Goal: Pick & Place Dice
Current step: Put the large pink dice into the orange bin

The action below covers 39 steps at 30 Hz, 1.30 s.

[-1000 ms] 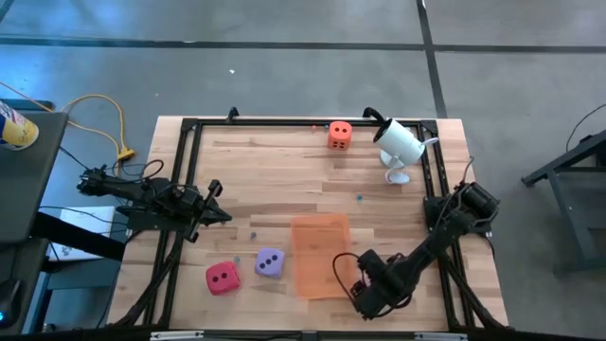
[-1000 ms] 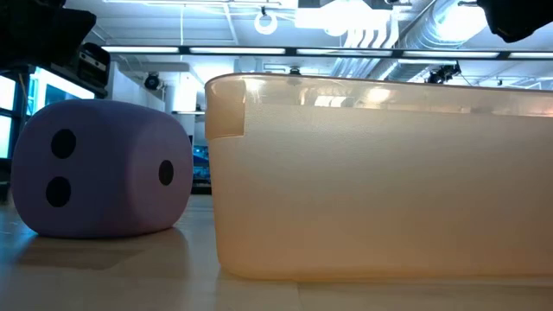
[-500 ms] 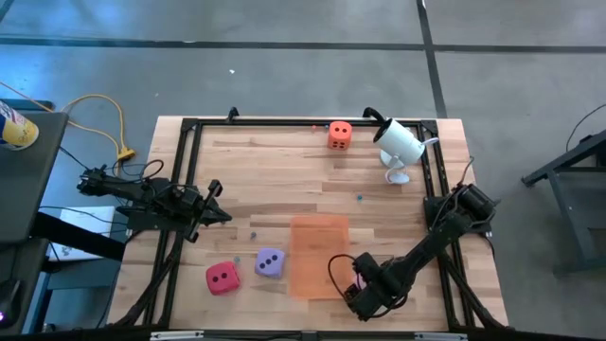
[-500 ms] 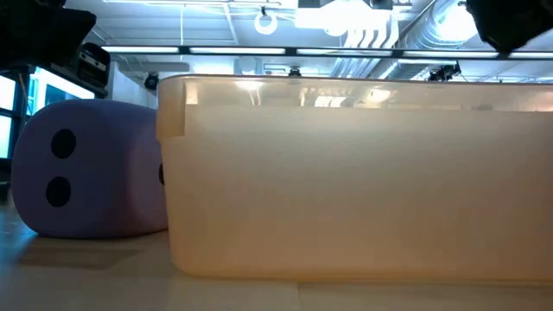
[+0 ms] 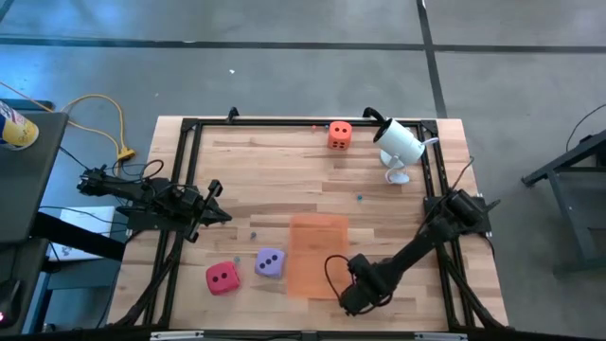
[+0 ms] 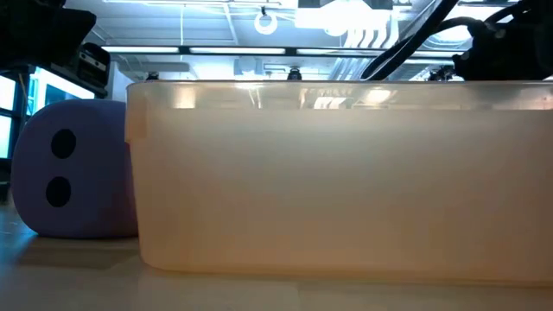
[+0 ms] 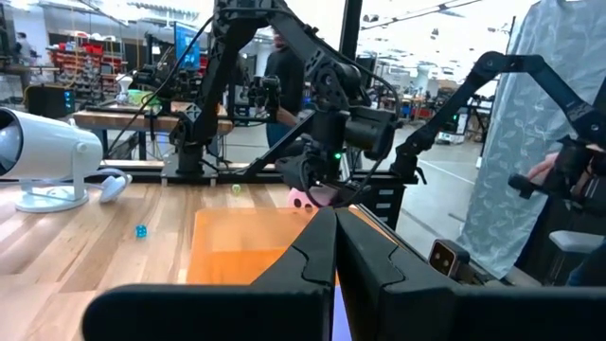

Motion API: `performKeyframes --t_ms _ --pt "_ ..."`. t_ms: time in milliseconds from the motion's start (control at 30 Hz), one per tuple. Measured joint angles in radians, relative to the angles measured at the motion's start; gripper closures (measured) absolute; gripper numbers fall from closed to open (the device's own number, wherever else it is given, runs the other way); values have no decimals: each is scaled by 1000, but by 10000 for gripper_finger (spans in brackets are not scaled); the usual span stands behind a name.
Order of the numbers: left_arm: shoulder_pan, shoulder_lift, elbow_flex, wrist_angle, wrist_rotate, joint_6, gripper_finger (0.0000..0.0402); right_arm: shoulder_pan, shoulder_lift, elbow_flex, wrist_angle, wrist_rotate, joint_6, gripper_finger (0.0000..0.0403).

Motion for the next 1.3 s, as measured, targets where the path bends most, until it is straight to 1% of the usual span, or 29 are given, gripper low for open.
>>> performKeyframes --t_ms 367,500,667,867,967,1033,1133,1233,1300 --pt "0 0 0 0 0 0 401 3 -3 0 -3 8 -7 49" --pt "0 0 0 0 0 0 401 10 -13 3 -23 29 3 49" --pt "0 0 0 0 0 0 401 16 -58 52 -160 78 54 49" --pt "0 0 0 0 0 0 401 39 -106 143 -364 145 124 50" --pt "0 0 0 0 0 0 401 38 -129 176 -430 201 134 50" --pt "0 0 0 0 0 0 401 36 -142 198 -435 265 123 50" --pt "0 0 0 0 0 0 401 23 -150 250 -454 368 64 50" --pt "0 0 0 0 0 0 401 -3 -150 316 -457 404 -19 50" --pt "0 0 0 0 0 0 401 -15 -150 363 -457 467 -74 50"
